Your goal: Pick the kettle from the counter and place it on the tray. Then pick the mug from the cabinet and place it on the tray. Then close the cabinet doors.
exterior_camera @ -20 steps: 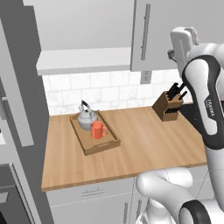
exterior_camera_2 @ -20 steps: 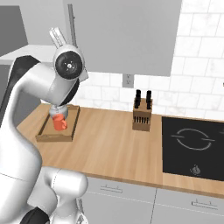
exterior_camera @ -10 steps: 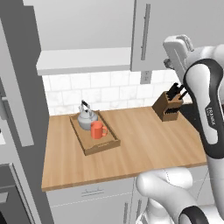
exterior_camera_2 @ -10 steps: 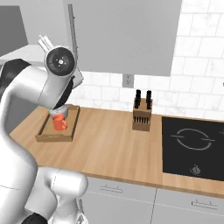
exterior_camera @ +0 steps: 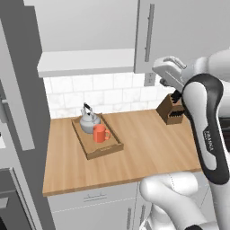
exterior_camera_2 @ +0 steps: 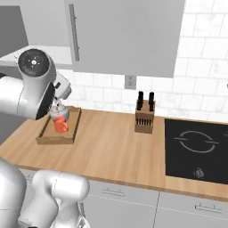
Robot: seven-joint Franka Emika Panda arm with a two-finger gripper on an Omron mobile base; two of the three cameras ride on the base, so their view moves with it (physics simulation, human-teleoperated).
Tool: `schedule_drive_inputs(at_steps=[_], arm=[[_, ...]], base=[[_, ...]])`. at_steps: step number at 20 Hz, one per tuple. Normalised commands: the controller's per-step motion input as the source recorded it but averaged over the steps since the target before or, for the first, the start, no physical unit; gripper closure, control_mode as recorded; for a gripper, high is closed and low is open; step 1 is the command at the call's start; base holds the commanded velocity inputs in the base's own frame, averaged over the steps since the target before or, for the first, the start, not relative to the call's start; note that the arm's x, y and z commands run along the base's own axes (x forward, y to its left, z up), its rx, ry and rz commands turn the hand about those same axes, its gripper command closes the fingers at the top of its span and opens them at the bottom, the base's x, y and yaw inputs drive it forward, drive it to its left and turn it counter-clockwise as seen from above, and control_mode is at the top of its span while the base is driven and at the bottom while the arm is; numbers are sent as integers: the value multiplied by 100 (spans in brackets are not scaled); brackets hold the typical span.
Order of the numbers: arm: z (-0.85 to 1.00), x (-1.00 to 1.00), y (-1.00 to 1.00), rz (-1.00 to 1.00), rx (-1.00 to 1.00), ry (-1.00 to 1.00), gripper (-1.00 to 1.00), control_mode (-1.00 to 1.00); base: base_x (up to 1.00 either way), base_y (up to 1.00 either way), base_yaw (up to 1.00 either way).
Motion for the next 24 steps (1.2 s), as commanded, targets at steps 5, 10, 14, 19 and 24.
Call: schedule_drive_inputs(at_steps=[5,10,14,19,24], arm=[[-53,-22,55,14,-45,3,100,-100],[-40,0,27,9,-35,0,100,-100],[-13,0,1,3,-16,0,100,-100],[0,0,0,0,0,0,100,-100],[-16,-5,12,1,-11,0,100,-100]], base=[[0,0,0],[0,0,0],[0,0,0],[0,0,0],[0,0,0]])
